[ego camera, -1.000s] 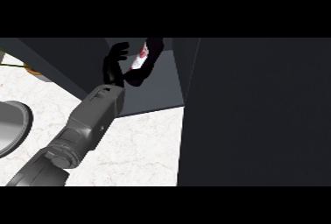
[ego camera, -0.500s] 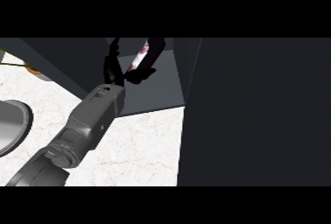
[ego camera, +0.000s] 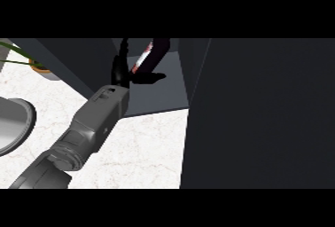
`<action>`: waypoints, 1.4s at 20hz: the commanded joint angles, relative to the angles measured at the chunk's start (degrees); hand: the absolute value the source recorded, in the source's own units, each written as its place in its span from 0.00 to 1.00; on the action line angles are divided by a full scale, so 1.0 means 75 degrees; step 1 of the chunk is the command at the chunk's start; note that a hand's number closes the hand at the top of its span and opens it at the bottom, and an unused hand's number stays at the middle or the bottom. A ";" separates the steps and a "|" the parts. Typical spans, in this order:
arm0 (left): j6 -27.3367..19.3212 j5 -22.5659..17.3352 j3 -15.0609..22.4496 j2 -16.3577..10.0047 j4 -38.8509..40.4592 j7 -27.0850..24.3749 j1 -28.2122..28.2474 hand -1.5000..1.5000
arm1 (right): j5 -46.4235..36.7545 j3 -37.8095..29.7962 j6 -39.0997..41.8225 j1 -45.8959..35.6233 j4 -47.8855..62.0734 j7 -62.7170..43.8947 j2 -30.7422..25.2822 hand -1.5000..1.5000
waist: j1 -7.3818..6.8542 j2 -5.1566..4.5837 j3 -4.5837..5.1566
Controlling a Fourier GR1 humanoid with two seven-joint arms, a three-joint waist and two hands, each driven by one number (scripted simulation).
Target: Pick up the wine, place it into the cabinet and close the cabinet
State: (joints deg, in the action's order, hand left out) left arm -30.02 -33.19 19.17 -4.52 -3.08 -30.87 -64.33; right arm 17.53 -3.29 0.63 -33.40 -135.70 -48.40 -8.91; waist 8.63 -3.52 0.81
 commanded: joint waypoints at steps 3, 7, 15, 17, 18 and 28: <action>0.2086 -0.0137 -0.0182 -0.0663 -0.0647 -0.0769 0.0086 0.00 | 0.0145 -0.0309 -0.0113 0.0249 -0.0308 -0.0047 -0.0021 0.00 | -0.0449 0.0241 -0.0084; 0.2868 -0.0435 -0.0541 -0.0514 -0.0967 -0.1407 0.0164 0.00 | -0.0179 -0.0102 -0.0408 -0.0028 -0.0401 -0.0483 -0.0130 0.00 | -0.0649 0.0341 -0.0074; 0.3608 -0.0474 -0.0716 0.0281 -0.1571 -0.1173 0.0425 0.00 | -0.0382 -0.0139 -0.0610 0.0238 -0.0685 -0.0640 -0.0305 0.00 | -0.1055 0.0478 -0.0103; 0.3615 -0.0316 -0.0618 0.0080 -0.1786 -0.0884 0.0296 0.00 | -0.0445 0.0001 -0.0626 0.0360 -0.0638 -0.0565 -0.0254 0.00 | -0.1092 0.0487 -0.0104; 0.3205 -0.0205 -0.0465 0.0387 -0.2139 -0.0752 0.0465 0.00 | -0.0009 -0.0598 -0.0467 0.0461 -0.0559 -0.0434 -0.0461 0.00 | -0.1171 0.0528 -0.0111; 0.1843 -0.0146 0.0913 0.0599 -0.5852 0.0916 0.1628 0.00 | -0.0387 -0.0104 -0.0951 -0.0262 -0.0441 -0.0996 -0.0680 0.00 | -0.1267 0.0613 -0.0106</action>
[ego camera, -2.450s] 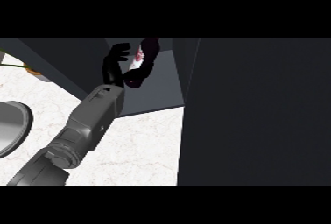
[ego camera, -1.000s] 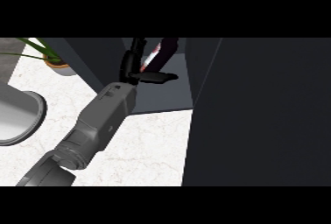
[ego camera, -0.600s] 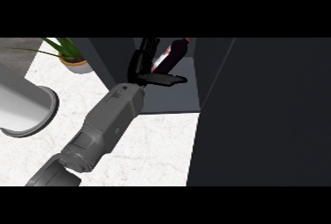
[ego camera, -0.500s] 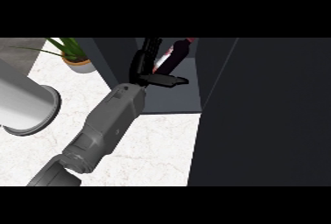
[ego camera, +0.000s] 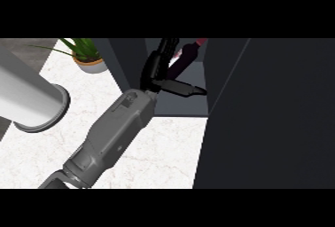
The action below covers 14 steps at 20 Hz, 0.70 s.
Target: Pick up the wine, place it into the cabinet and close the cabinet
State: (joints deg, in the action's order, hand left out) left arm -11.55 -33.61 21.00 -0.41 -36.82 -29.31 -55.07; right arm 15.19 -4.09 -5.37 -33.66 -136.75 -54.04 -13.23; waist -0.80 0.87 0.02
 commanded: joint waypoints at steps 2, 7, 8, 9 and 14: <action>-0.1015 0.0113 0.0995 0.0053 -0.2293 0.0825 0.0990 0.00 | 0.0098 -0.0041 -0.0027 0.0219 -0.0657 -0.0182 -0.0111 0.00 | -0.0032 0.0027 -0.0006; -0.2361 0.0214 0.1839 0.0054 -0.4318 0.1393 0.2114 0.00 | -0.0162 0.0309 -0.0242 -0.0068 -0.0402 -0.0189 -0.0024 0.00 | 0.0035 -0.0040 -0.0001; -0.2599 0.0158 0.1920 0.0054 -0.4782 0.1643 0.2079 0.00 | -0.0176 0.0152 -0.0224 -0.0408 -0.0115 -0.0176 -0.0185 0.00 | 0.0021 -0.0037 0.0000; -0.2883 0.0369 0.2087 0.0053 -0.5080 0.1612 0.2468 0.00 | -0.0109 0.0150 -0.0256 -0.0218 -0.0395 -0.0326 -0.0193 0.00 | 0.0034 -0.0038 -0.0001; -0.3691 0.0383 0.2682 0.0045 -0.6485 0.1488 0.3499 0.00 | -0.0213 0.0292 -0.0242 0.0051 -0.0475 -0.0030 -0.0059 0.00 | 0.0028 -0.0058 -0.0001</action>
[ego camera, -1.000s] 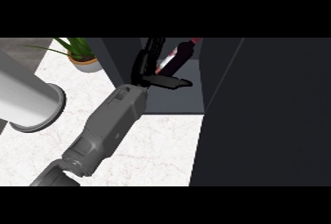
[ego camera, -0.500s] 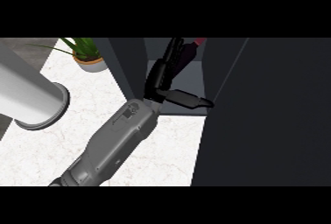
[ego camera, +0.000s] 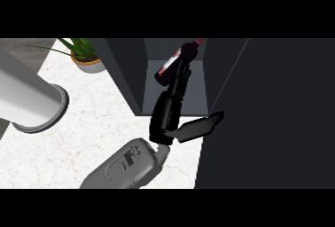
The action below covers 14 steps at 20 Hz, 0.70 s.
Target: Pick up the wine, place it into the cabinet and close the cabinet
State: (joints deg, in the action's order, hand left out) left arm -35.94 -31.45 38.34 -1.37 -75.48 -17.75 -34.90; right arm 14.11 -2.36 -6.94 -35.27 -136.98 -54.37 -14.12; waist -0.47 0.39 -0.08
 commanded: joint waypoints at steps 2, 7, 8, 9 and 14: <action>-0.0872 0.0022 0.0803 0.0174 -0.1505 -0.0092 0.0780 0.00 | -0.0185 0.0158 -0.0193 -0.0205 -0.0131 -0.0086 0.0028 0.00 | 0.0054 -0.0012 0.0016; -0.1153 0.0476 0.1278 -0.0247 -0.3338 0.0133 0.2411 1.00 | -0.0340 0.0257 -0.0127 0.0517 -0.0449 0.0121 0.0109 0.00 | -0.0012 -0.0008 0.0009; -0.1377 0.0699 0.1590 -0.0284 -0.3578 0.0155 0.2701 1.00 | -0.0329 0.0248 -0.0274 -0.0075 -0.0357 -0.0227 -0.0039 0.00 | -0.0007 -0.0002 0.0014; -0.0700 0.0551 0.1214 -0.0135 -0.2979 -0.0257 0.2790 1.00 | -0.0498 0.0430 -0.0283 -0.0179 0.0007 -0.0033 0.0045 0.00 | 0.0034 -0.0035 0.0016; -0.0016 0.0494 0.1846 -0.1452 -0.4609 -0.0170 0.3976 1.00 | 0.0057 0.0054 0.0291 0.0755 -0.0343 0.0441 -0.0069 0.00 | 0.0021 -0.0035 0.0010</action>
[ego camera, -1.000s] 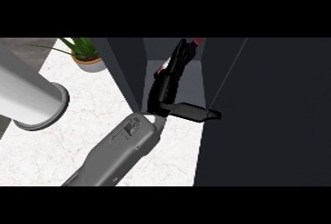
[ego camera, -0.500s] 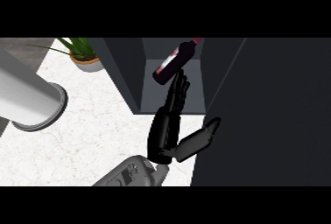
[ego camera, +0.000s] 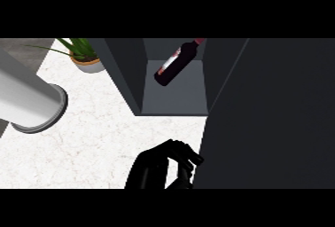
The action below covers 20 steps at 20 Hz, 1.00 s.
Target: Pick up the wine, place it into the cabinet and close the cabinet
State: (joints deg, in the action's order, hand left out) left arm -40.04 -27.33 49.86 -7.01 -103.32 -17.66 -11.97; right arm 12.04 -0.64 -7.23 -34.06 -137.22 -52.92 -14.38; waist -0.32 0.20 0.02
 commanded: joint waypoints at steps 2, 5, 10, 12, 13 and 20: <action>0.0453 0.0135 0.0444 -0.0887 -0.1340 -0.0313 0.1325 1.00 | 0.0096 0.0340 -0.0007 0.0477 -0.0544 -0.0059 0.0219 0.00 | -0.0001 -0.0003 0.0000; 0.1166 -0.0285 0.0067 -0.1938 -0.1865 -0.0330 0.1773 1.00 | 0.0766 0.0638 0.0407 -0.0126 -0.0212 -0.0273 0.0100 1.00 | -0.0083 -0.0004 0.0006; 0.1848 -0.0667 -0.0413 -0.2848 -0.2509 -0.0609 0.2546 1.00 | 0.1117 0.1215 0.0250 -0.0326 -0.0805 -0.0664 0.0435 1.00 | -0.0067 0.0026 0.0008; 0.2305 -0.0940 -0.0822 -0.3088 -0.2507 -0.0939 0.2706 1.00 | 0.1446 0.1394 0.0375 -0.0286 -0.0426 -0.0585 0.0696 1.00 | -0.0104 -0.0008 0.0010; 0.2509 -0.1220 -0.1188 -0.3421 -0.2868 -0.0758 0.2666 1.00 | 0.1093 0.2091 0.0212 -0.0315 -0.0311 -0.0635 0.1021 1.00 | -0.0165 0.0002 0.0021; 0.4079 -0.2559 -0.3089 -0.4766 -0.3078 -0.1671 0.4216 1.00 | 0.0116 0.3397 -0.0232 -0.0731 -0.0025 -0.0808 0.1754 1.00 | -0.0197 0.0033 0.0029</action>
State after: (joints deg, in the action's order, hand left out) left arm -15.29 -41.21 34.01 -37.45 -124.72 -27.73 14.48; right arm 14.00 18.97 -6.87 -38.20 -136.81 -57.63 -4.64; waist -1.25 0.19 -0.01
